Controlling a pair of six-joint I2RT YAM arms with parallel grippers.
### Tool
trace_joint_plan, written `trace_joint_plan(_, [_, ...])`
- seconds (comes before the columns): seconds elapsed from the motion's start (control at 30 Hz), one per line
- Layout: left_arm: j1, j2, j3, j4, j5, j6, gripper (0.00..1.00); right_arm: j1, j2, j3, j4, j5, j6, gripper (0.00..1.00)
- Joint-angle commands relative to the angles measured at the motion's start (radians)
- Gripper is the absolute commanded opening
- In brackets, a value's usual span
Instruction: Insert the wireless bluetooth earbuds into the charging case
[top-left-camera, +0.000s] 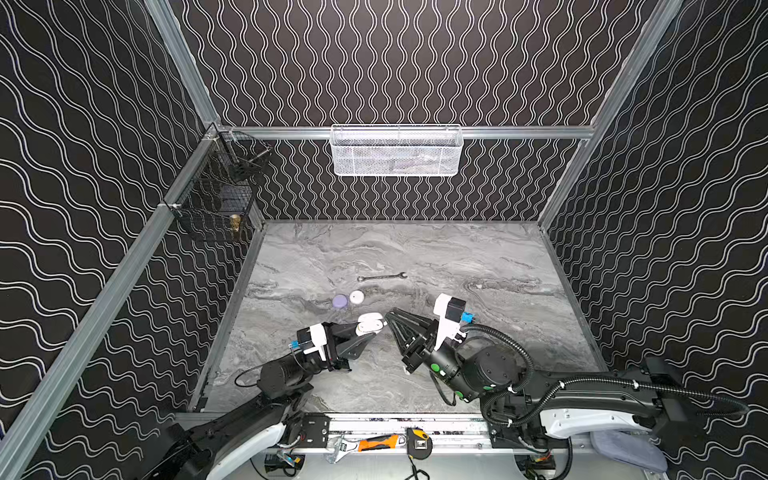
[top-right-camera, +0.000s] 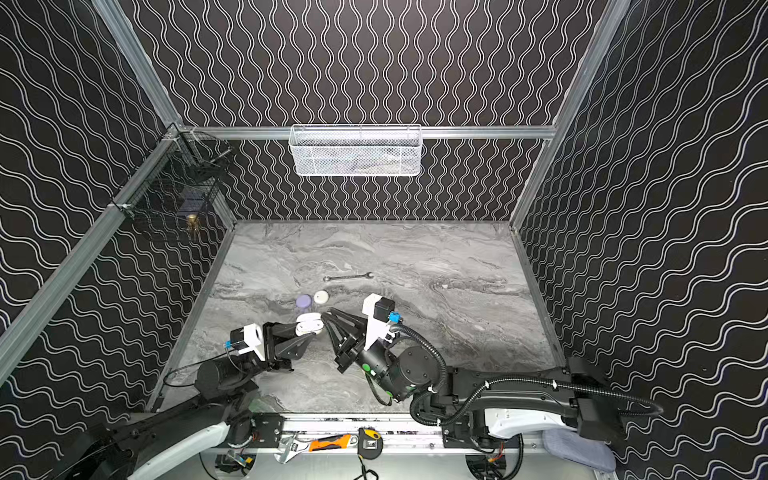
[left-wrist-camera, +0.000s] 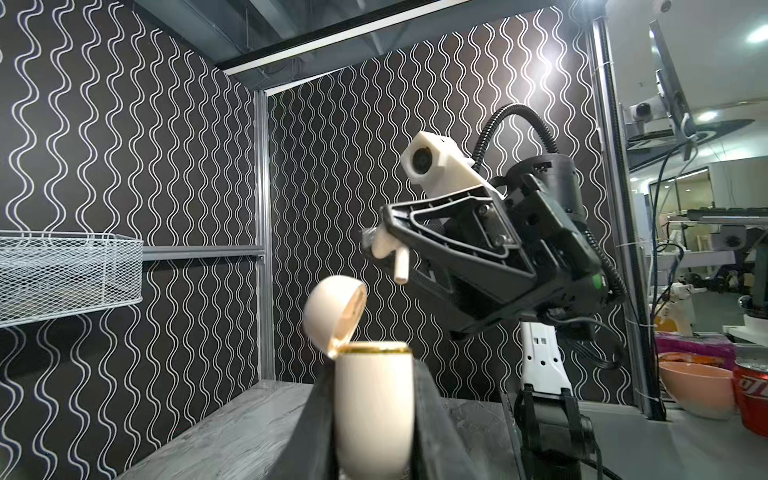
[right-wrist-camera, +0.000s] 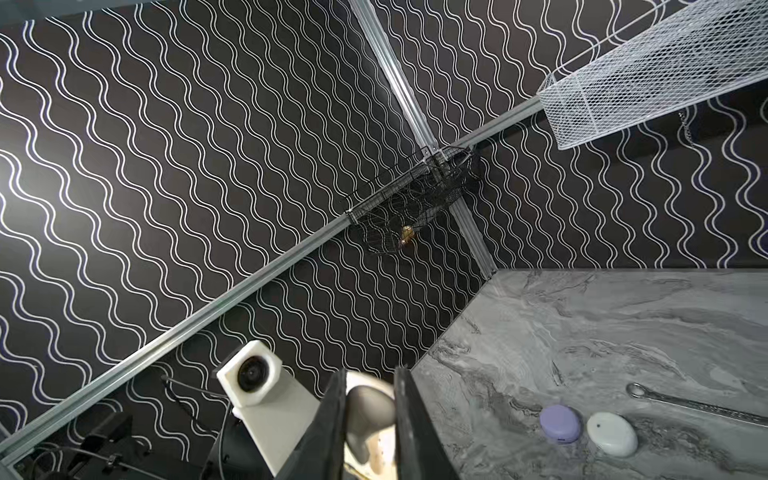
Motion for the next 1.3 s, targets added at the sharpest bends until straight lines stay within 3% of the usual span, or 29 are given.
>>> trace_joint_plan(0.0, [-0.005,-0.007,0.007,0.037,0.016,-0.005,0.00,0.001,0.006,-0.013,0.089,-0.016,-0.015,0.05])
trace_joint_plan(0.37, [-0.013,-0.017,0.008,0.037,0.022,0.000,0.00,0.002,0.038,-0.040,0.141,-0.049,-0.010,0.07])
trace_joint_plan(0.77, [-0.023,-0.015,0.019,0.037,0.059,-0.004,0.00,0.002,0.097,-0.046,0.193,0.023,-0.040,0.07])
trace_joint_plan(1.27, [-0.025,-0.060,-0.012,0.014,-0.026,0.024,0.00,0.019,0.086,-0.077,0.158,0.026,-0.043,0.04])
